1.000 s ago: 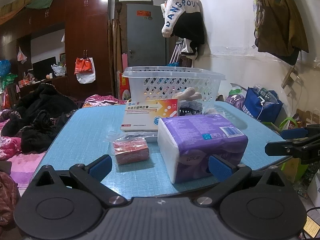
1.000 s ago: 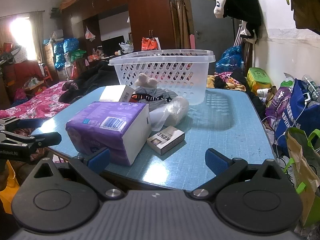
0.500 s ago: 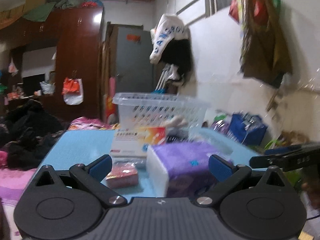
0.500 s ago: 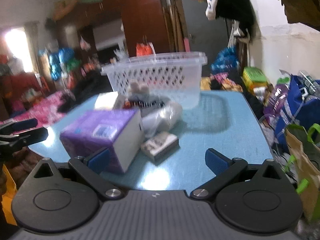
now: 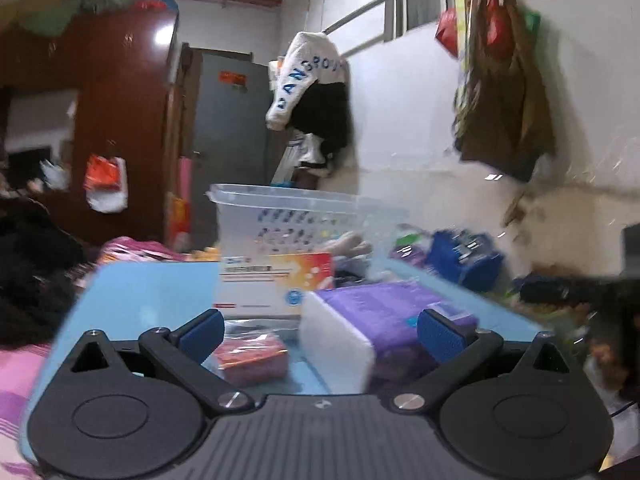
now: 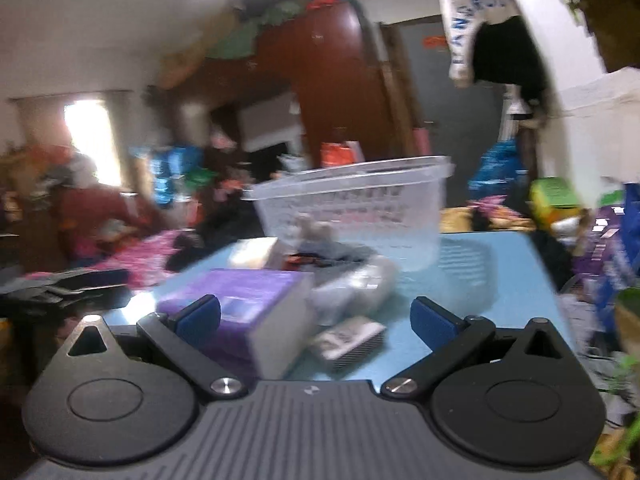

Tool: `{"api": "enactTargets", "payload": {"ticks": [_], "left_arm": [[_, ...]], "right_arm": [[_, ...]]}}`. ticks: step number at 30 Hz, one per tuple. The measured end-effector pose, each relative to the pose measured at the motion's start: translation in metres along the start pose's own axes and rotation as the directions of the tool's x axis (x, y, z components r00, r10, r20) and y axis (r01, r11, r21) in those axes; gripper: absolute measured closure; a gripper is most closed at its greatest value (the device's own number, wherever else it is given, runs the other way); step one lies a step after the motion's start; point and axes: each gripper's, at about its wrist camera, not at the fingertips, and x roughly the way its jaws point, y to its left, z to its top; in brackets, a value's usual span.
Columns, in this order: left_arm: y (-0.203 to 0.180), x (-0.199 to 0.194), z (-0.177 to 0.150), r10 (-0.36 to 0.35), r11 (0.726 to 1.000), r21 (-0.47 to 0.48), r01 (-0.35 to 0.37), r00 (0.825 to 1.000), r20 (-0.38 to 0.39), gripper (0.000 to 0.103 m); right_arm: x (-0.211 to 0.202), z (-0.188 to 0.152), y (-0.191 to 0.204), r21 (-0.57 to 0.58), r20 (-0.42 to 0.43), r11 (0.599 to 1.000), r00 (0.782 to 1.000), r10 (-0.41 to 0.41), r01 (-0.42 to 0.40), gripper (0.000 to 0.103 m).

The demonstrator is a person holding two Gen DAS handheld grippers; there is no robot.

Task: Organize objects
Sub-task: 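Grasp the purple tissue pack with the left gripper and lift it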

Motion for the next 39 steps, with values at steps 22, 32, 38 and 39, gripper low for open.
{"api": "enactTargets", "payload": {"ticks": [22,32,38,39], "left_arm": [[0.000,0.056,-0.032,-0.263,0.960,0.083,0.269,0.962,-0.073,0.027],[0.014,0.052,-0.033,-0.323,0.940,0.095,0.328,0.944,-0.067,0.035],[0.018,0.055,-0.033,-0.336,0.936,0.085,0.341,0.939,-0.072,0.036],[0.018,0.055,-0.033,-0.335,0.936,0.087,0.341,0.939,-0.072,0.036]], "right_arm": [[0.052,-0.024,0.018,-0.210,-0.099,0.959,0.980,0.174,-0.192,0.024],[0.047,-0.025,0.007,-0.219,-0.120,0.935,0.959,0.258,-0.279,0.036],[0.049,-0.024,0.005,-0.220,-0.125,0.932,0.956,0.266,-0.288,0.037],[0.048,-0.024,0.005,-0.220,-0.124,0.932,0.956,0.267,-0.289,0.037]]}}
